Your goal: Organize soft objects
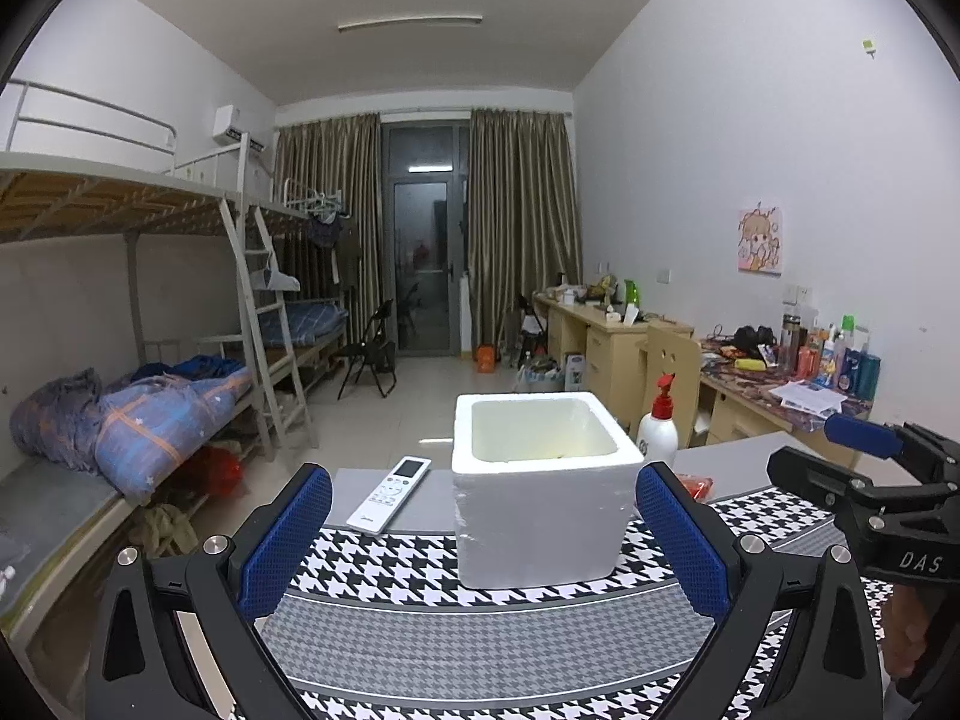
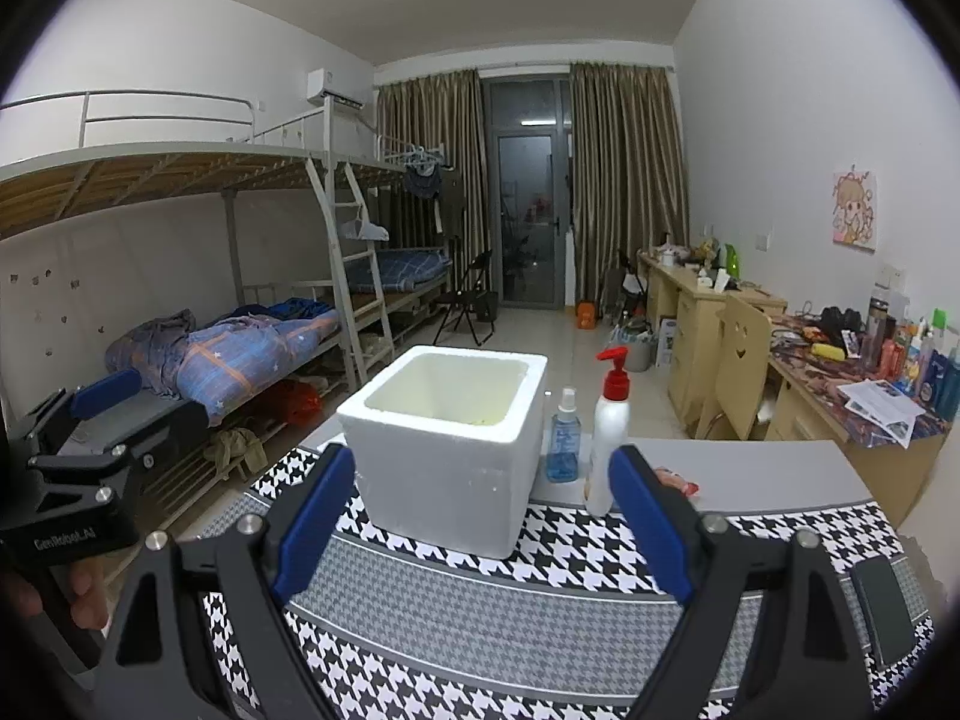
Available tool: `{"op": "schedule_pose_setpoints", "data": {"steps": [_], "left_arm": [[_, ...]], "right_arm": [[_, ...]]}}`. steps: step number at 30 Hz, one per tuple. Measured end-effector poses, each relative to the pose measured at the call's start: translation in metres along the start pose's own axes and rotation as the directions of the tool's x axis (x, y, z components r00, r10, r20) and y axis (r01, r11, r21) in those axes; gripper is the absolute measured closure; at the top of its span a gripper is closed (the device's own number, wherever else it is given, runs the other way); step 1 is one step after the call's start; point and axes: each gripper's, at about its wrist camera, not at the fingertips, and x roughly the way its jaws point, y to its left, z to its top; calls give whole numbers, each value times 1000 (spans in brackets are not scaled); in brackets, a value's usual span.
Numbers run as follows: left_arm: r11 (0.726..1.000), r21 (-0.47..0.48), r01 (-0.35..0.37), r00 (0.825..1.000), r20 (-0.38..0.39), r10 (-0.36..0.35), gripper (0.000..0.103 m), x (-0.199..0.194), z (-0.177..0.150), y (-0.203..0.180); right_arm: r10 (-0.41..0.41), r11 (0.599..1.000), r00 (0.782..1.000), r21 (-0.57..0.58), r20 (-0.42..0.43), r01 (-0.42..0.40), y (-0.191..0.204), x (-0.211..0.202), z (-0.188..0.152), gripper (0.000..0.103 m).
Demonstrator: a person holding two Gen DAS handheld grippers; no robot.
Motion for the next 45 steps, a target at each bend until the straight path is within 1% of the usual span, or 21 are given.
{"op": "schedule_pose_setpoints", "data": {"steps": [7,11,18,25,30,34,38,42,45], "left_arm": [[1000,-8,3,1000,24,-3,1,-11,-7,-2],[1000,-20,7,999,40,-6,1,-16,-13,-1],[1000,-7,4,998,66,-4,1,-24,-21,-6],[1000,-6,7,997,83,-7,1,-32,-31,-8],[1000,-12,13,998,61,-12,1,-30,-38,-9],[1000,-21,23,999,45,-22,1,-30,-46,-11],[999,-26,28,999,43,-27,1,-32,-52,-12],[999,-24,34,999,29,-33,1,-31,-57,-17],[999,-25,39,999,33,-38,1,-33,-59,-19]], "right_arm": [[6,1000,1000,7,13,-6,0,-13,-10,14],[-13,1000,1000,-1,27,13,0,-21,-19,14],[-31,999,998,-21,48,32,4,-33,-32,14],[-13,1000,999,-1,53,13,5,-40,-43,13],[-11,1000,997,-20,79,12,8,-46,-50,13],[-9,1000,997,-10,79,10,7,-49,-57,13],[-8,1000,997,1,73,8,6,-48,-62,13],[-11,1000,997,-10,81,12,7,-48,-66,13],[-8,1000,995,-21,97,10,10,-50,-69,13]]}}
